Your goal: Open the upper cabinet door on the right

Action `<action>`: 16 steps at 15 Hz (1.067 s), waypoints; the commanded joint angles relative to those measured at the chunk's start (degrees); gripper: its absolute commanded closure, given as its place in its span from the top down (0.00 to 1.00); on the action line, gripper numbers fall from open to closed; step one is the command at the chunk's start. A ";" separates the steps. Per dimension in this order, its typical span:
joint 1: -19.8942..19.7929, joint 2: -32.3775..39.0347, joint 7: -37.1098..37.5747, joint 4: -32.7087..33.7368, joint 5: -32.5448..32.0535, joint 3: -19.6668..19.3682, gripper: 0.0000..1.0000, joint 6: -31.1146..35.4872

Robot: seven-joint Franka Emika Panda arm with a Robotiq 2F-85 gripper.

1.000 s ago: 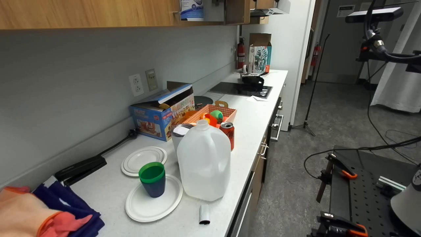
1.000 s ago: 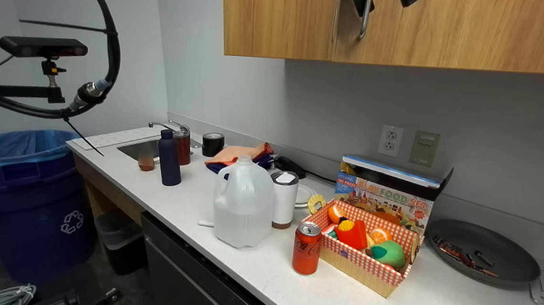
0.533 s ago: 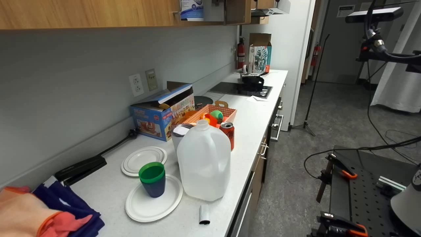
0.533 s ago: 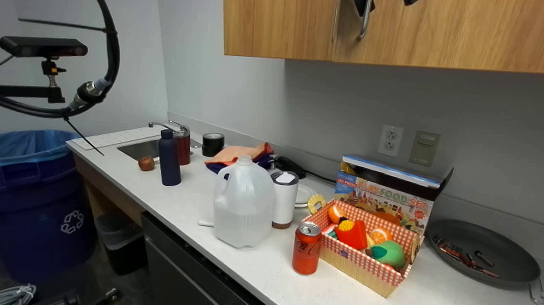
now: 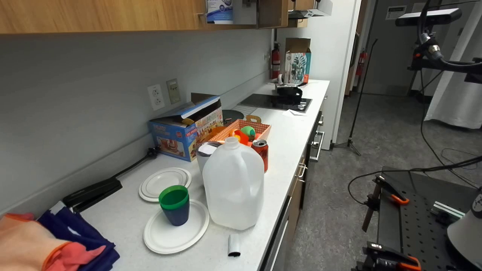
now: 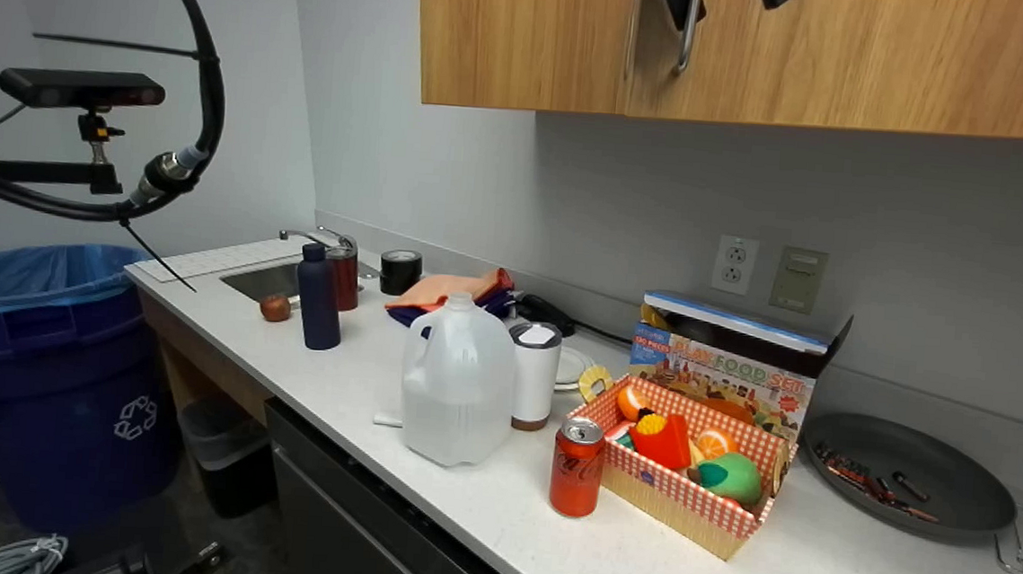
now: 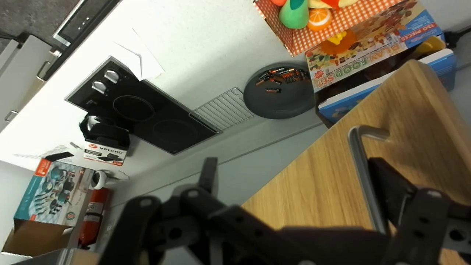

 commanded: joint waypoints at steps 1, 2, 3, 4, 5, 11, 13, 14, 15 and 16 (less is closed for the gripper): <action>-0.38 0.06 -0.25 0.14 0.29 0.29 1.00 -0.08; -0.38 0.06 -0.26 0.14 0.29 0.29 1.00 -0.08; -0.26 0.40 -0.56 0.56 0.85 0.68 1.00 -1.32; -0.75 0.41 -0.76 0.52 -0.66 1.14 1.00 -1.29; -1.45 0.42 -0.74 0.44 -2.39 1.44 1.00 -0.86; -4.10 -0.74 -2.57 -0.90 -10.72 1.52 1.00 1.16; -4.46 -1.46 -4.23 -1.62 -11.30 0.51 1.00 1.93; -4.57 -1.87 -5.29 -1.92 -11.34 0.07 1.00 2.17; -4.60 -2.29 -6.76 -2.14 -11.12 -0.62 1.00 2.26; -4.66 -2.60 -7.92 -2.31 -10.94 -1.15 1.00 2.50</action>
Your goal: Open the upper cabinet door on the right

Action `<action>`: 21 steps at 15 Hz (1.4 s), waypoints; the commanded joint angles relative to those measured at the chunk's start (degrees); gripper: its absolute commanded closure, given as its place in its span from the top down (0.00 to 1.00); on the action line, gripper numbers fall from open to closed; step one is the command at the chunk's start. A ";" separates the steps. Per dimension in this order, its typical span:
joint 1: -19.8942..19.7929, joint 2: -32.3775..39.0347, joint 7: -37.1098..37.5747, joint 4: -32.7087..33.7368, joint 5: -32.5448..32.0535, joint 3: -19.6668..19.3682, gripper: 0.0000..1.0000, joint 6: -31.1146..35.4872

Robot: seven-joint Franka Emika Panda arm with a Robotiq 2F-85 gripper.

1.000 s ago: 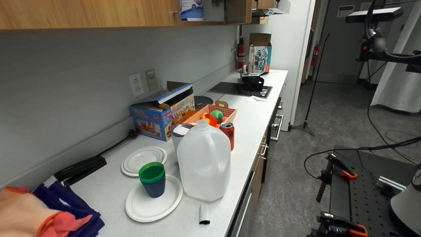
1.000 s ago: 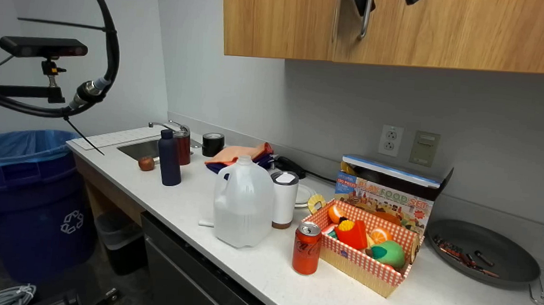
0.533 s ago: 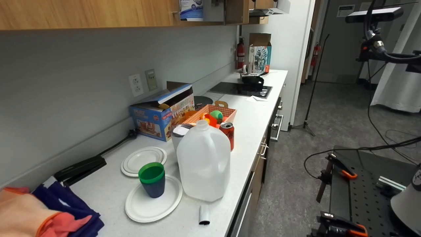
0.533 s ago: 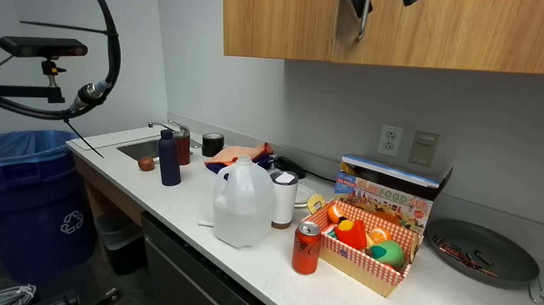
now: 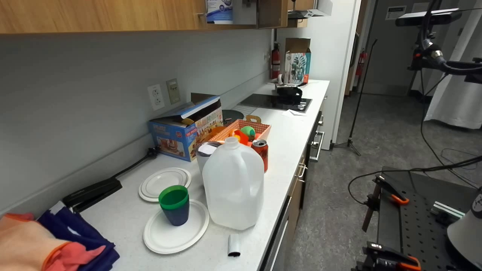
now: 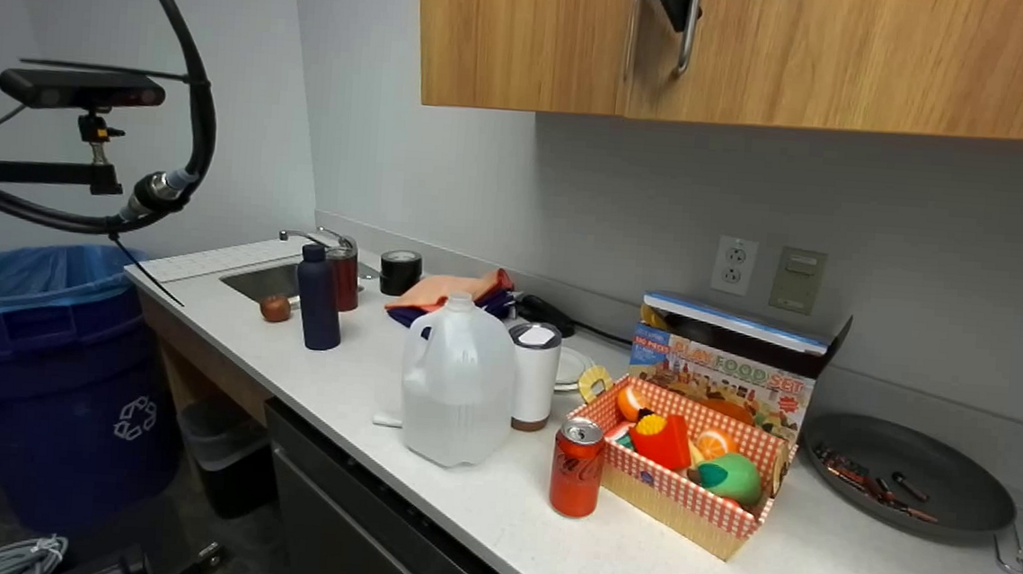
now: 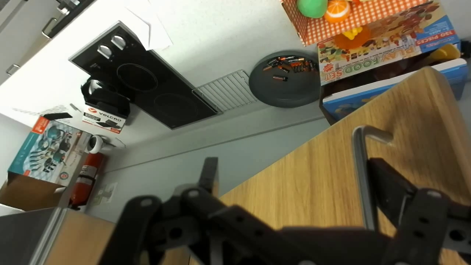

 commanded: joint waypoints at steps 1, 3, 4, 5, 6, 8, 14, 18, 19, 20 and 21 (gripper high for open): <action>-4.76 -1.51 -6.19 -0.17 -5.89 -2.50 1.00 -0.68; -5.04 -1.94 -8.72 -0.50 -5.45 -3.77 1.00 0.52; -5.10 -2.24 -10.32 -0.74 -5.19 -4.44 1.00 1.01; -5.04 -3.09 -12.59 -0.02 -4.81 -5.21 1.00 0.19; -5.02 -3.56 -14.85 -0.01 -4.93 -5.84 1.00 0.04; -5.25 -4.68 -19.91 0.25 -6.42 -7.28 1.00 -1.16; -10.58 -4.87 -27.95 4.40 -19.16 -11.12 1.00 -1.36; -13.61 -3.26 -25.21 8.09 -31.93 -11.37 1.00 1.09; -13.87 -3.05 -24.82 8.92 -35.29 -11.38 1.00 1.17; -13.85 -2.89 -24.70 9.64 -38.68 -11.48 1.00 1.02; -13.12 -2.85 -26.28 10.29 -41.35 -11.88 1.00 -0.03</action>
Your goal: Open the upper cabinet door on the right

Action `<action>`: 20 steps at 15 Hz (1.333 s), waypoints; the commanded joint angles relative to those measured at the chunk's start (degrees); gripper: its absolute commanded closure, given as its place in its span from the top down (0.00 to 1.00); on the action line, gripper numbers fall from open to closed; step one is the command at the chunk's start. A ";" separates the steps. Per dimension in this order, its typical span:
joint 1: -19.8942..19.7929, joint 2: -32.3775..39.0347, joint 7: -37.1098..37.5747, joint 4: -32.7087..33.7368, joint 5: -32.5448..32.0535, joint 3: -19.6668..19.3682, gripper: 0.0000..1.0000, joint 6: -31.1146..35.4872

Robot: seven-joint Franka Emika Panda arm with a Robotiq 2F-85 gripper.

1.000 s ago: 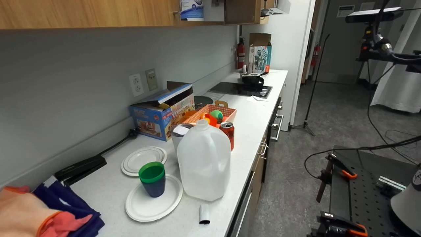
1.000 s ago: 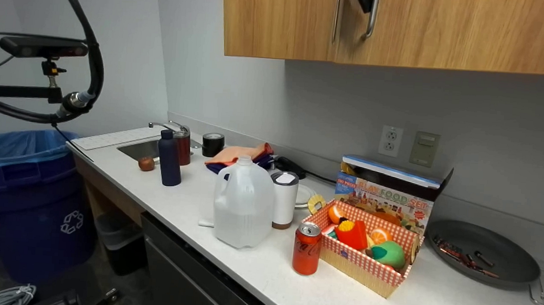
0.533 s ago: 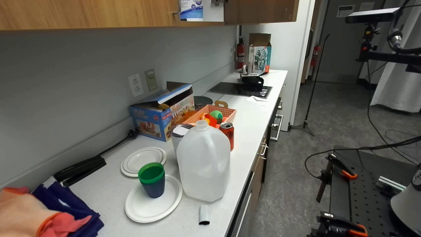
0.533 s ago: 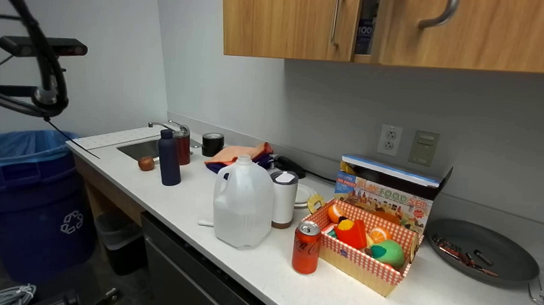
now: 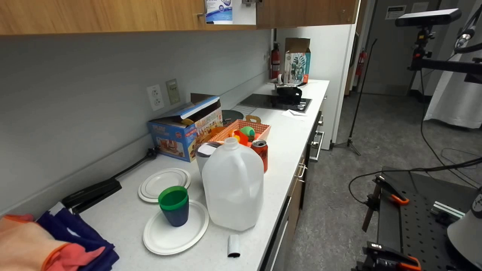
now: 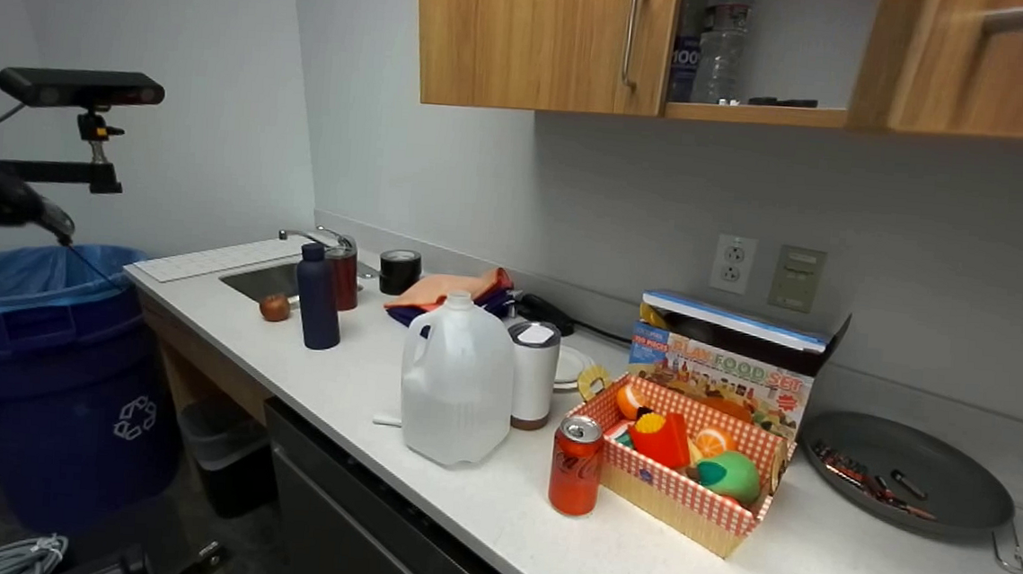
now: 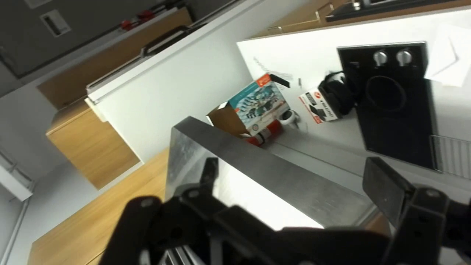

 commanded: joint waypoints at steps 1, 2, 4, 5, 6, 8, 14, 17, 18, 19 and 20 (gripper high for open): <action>2.13 1.24 -4.10 3.59 -6.58 -1.41 1.00 -2.07; 4.93 0.53 -8.78 3.86 -2.75 -2.90 1.00 -4.58; 8.36 -0.16 -14.65 5.69 5.09 -4.13 1.00 -11.76; 9.24 -0.51 -15.99 7.11 8.46 -4.04 1.00 -16.41; 9.18 -0.99 -16.89 8.52 11.48 -3.31 1.00 -21.17; 9.51 -0.31 -17.60 12.32 16.28 -2.63 1.00 -30.00; 13.32 2.66 -16.86 22.89 29.14 -4.68 1.00 -50.96; 14.86 4.31 -15.96 26.92 36.53 -6.67 1.00 -57.64; 15.35 4.88 -16.16 28.16 39.06 -7.54 1.00 -59.53; 15.91 5.43 -16.76 29.31 41.71 -8.59 1.00 -61.21; 16.52 1.01 -10.55 21.23 44.42 -4.38 1.00 -59.97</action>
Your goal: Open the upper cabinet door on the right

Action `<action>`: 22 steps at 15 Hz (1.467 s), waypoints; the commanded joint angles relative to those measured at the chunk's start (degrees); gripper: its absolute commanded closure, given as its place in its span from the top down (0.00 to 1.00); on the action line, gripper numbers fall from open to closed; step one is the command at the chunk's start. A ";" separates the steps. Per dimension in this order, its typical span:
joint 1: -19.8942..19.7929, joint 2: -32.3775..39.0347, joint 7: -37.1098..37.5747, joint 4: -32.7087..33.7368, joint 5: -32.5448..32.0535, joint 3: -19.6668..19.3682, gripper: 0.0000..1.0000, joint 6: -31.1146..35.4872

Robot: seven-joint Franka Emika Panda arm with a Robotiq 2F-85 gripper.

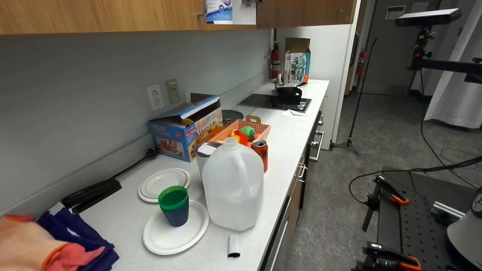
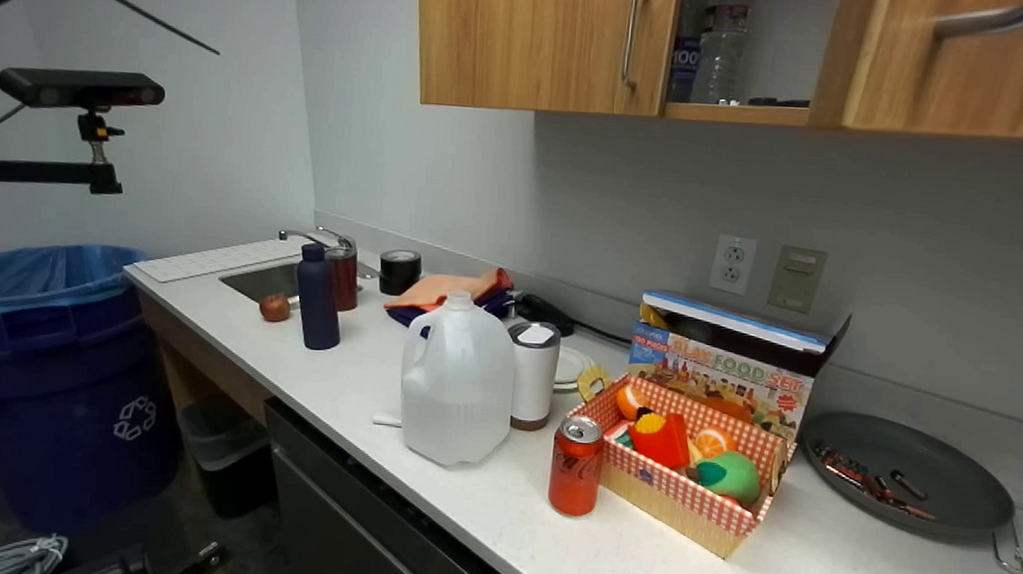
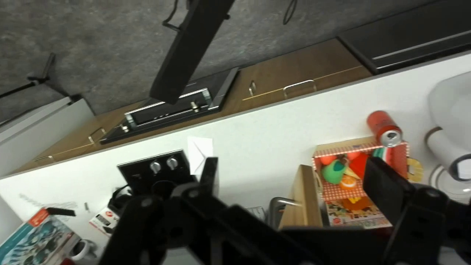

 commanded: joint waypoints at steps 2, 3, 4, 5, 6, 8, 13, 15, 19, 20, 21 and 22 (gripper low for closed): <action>4.38 -3.04 7.36 -5.38 13.60 2.35 1.00 -2.58; 5.20 -3.25 7.60 -6.57 16.35 2.63 1.00 -1.52; 3.77 -0.84 5.56 -3.43 12.11 1.90 1.00 -2.35; 4.42 -1.08 6.70 -4.46 13.83 2.81 1.00 -2.31; 4.81 -1.27 7.20 -5.07 14.55 3.18 1.00 -2.28; 4.91 -1.57 7.25 -5.51 14.85 3.18 1.00 -2.27; 5.26 -1.83 7.28 -5.51 15.63 2.94 1.00 -2.28; 5.67 -1.55 7.72 -5.76 16.23 3.64 1.00 0.36; 6.46 -0.77 8.10 -6.38 16.49 5.38 1.00 8.80; 6.48 -0.91 8.43 -6.74 16.25 5.93 1.00 11.35; 6.41 -1.21 9.04 -7.01 16.03 6.56 1.00 13.58; 6.32 -1.52 9.56 -7.53 15.90 6.96 1.00 16.17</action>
